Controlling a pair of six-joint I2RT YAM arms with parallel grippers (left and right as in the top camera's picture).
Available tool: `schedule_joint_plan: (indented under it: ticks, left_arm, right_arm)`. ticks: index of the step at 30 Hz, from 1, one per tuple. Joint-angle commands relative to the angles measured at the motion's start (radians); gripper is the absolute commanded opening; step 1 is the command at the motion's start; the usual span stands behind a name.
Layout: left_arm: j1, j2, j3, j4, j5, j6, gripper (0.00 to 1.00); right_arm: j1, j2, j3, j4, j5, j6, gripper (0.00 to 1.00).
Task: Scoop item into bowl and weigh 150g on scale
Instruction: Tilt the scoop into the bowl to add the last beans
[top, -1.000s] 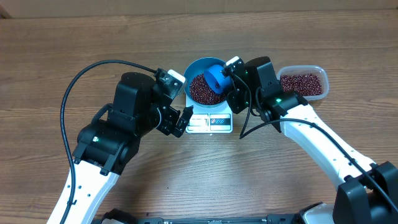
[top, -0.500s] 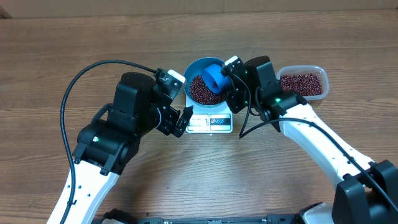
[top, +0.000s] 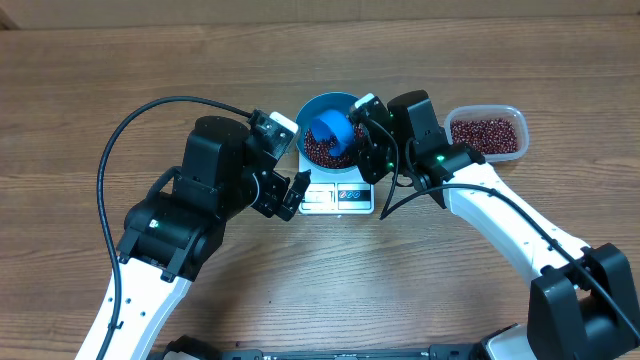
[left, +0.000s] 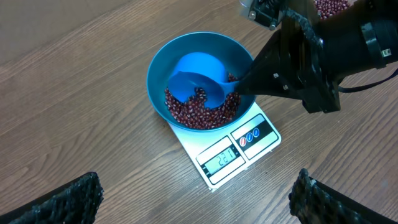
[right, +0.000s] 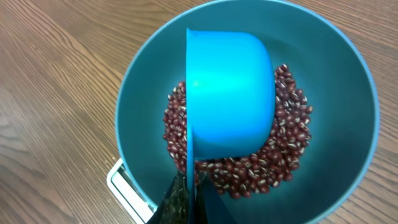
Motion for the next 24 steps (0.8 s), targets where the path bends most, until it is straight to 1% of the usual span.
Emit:
schedule_joint_plan:
  ticks: [1, 10, 24]
  left_arm:
    - [0.005, 0.0, 0.003, 0.0, 0.01, -0.007, 0.99]
    - [0.005, 0.0, 0.003, -0.006, 0.01, -0.007, 1.0]
    - [0.005, 0.0, 0.003, -0.015, 0.007, -0.007, 0.99]
  right_arm:
    - [-0.001, 0.006, 0.017, 0.019, -0.032, 0.03, 0.04]
    - [-0.001, -0.005, 0.045, 0.05, -0.032, 0.105, 0.04]
    - [-0.013, -0.035, 0.045, 0.055, -0.017, 0.103, 0.04]
